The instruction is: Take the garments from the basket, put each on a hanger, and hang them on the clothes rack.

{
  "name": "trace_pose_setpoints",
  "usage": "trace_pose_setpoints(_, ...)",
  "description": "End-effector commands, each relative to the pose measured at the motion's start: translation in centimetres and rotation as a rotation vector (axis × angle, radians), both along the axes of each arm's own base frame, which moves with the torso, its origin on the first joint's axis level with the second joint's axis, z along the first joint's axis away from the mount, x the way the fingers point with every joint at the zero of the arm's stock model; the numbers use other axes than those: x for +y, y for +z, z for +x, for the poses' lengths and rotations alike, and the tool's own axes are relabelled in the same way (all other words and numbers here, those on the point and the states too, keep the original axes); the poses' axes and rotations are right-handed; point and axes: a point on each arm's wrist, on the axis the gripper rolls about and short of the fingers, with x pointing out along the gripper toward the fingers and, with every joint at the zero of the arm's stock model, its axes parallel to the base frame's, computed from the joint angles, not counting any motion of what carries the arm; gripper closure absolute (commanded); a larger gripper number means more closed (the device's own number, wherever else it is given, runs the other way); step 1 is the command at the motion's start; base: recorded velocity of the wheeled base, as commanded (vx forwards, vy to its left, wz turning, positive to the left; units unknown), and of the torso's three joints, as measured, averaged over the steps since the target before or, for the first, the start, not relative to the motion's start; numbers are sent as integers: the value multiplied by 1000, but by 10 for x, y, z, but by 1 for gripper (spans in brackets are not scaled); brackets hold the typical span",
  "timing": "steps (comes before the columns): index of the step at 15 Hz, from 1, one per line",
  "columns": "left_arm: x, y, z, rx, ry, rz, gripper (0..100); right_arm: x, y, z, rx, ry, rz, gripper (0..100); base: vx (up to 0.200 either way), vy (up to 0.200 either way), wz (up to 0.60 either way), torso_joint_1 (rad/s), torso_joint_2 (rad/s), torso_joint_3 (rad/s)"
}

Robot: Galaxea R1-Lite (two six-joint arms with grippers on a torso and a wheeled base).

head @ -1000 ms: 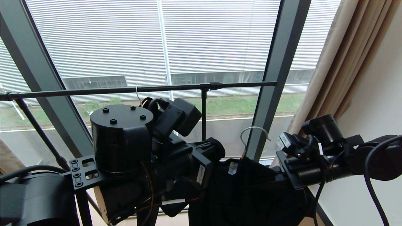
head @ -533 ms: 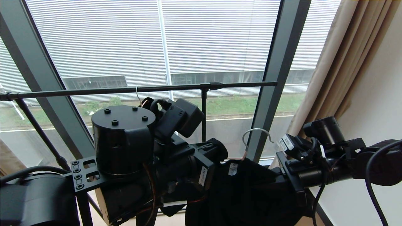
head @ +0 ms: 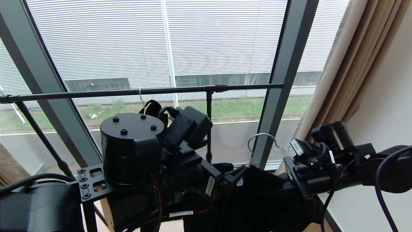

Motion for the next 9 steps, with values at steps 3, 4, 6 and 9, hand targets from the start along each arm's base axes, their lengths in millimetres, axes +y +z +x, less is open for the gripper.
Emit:
trace_pose_setpoints(3,28,16,-2,15,53,16,0,-2,2,1,-17,-7,5,100,0,0,0,0,0,0)
trace_pose_setpoints(4,41,21,-1,22,79,22,0,-2,2,2,-30,-8,10,100,0,0,0,0,0,0)
trace_pose_setpoints(6,75,29,5,45,96,-6,0,-5,1,4,-34,-19,11,100,0,0,0,0,0,0)
trace_pose_setpoints(9,128,7,8,193,-23,-53,0,-10,2,5,-38,-34,17,100,0,0,0,0,0,0)
